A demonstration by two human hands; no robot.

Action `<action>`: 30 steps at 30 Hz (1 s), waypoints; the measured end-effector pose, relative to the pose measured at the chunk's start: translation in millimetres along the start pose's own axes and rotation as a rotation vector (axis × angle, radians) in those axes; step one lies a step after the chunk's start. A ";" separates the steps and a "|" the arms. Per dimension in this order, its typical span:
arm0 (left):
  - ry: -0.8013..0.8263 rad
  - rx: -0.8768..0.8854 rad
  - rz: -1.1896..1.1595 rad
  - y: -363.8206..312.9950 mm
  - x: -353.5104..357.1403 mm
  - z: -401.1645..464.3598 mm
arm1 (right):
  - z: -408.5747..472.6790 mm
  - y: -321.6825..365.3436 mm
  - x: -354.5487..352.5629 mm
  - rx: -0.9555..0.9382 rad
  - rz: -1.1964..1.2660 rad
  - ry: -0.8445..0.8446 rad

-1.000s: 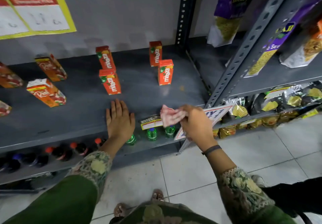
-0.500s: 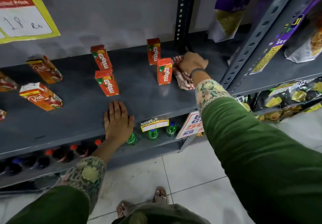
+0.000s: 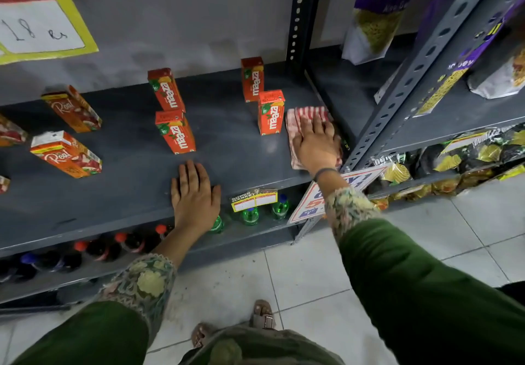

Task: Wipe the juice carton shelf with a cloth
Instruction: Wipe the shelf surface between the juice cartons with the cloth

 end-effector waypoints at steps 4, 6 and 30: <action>-0.009 0.006 0.000 -2.2 0.4 -0.2 | -45.3 10.6 -6.8 0.038 -0.020 -0.143; -0.009 0.002 0.003 -1.9 -0.2 -0.1 | -63.3 21.3 -4.7 0.009 0.006 -0.162; 0.027 -0.181 0.056 87.8 -16.1 7.2 | -133.1 111.0 9.5 -0.445 0.287 -0.212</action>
Point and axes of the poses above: each hand's wrist, its own z-axis towards the middle knuckle, its own x-axis out of the palm, y = z × x, the point moved 9 cm from there along z, towards the middle knuckle, and after that the axes turned 4 degrees about -y, right-handed, at the moved point
